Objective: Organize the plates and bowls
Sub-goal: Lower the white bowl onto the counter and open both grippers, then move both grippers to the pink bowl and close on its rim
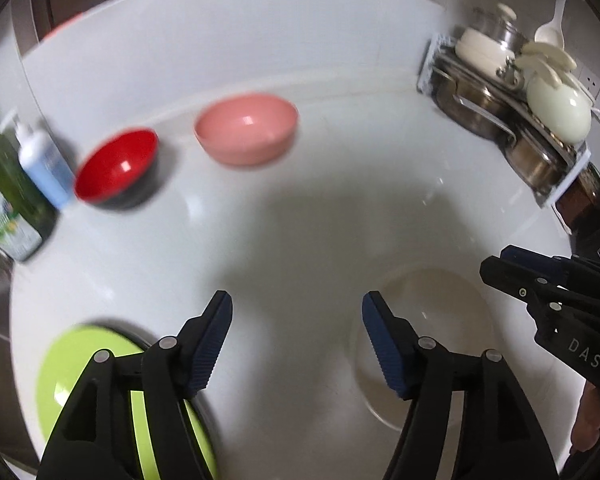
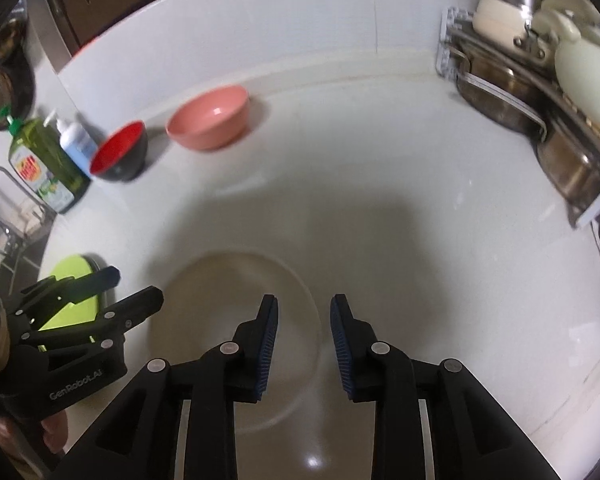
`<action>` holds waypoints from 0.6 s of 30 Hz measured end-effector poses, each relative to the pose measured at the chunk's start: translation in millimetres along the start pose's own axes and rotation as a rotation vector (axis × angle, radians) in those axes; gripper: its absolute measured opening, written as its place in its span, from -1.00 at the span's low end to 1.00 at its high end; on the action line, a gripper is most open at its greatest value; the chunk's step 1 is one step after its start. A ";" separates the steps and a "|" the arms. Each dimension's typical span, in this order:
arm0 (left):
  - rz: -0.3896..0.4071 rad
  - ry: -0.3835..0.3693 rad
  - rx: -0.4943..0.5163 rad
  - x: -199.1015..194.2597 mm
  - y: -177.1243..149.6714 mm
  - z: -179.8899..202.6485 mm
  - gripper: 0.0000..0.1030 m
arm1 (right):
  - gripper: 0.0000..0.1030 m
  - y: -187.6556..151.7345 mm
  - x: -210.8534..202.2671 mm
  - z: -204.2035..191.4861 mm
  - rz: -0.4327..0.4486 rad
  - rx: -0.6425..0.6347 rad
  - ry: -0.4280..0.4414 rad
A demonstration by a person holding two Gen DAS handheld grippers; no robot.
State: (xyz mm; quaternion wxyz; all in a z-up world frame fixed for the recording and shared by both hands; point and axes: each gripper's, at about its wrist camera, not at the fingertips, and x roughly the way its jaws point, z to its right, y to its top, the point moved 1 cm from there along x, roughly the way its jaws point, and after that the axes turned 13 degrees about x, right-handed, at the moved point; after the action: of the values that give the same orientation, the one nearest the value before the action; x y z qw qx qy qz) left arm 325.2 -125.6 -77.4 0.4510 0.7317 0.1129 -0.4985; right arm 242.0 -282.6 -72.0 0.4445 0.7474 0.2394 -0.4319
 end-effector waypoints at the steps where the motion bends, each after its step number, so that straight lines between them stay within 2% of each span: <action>1: 0.009 0.008 0.003 -1.9 3.9 -3.9 0.33 | -0.44 3.8 -1.1 -4.0 0.007 -0.006 0.006; 6: 0.070 0.083 0.043 -14.7 29.5 -29.7 0.36 | -0.44 27.7 -7.2 -24.0 0.062 -0.033 0.038; 12: 0.095 0.110 0.049 -10.4 59.9 -62.2 0.38 | -0.44 59.5 -6.2 -56.4 0.122 -0.065 0.055; 18: 0.105 0.153 0.084 2.1 81.4 -86.0 0.37 | -0.44 90.0 9.3 -82.0 0.109 -0.071 0.080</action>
State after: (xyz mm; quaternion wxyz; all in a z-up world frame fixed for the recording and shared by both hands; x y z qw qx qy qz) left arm 430.2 -106.0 -26.3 0.4355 0.7908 0.0874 -0.4212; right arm 349.0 -255.5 -19.8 0.4836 0.7597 0.2310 -0.3682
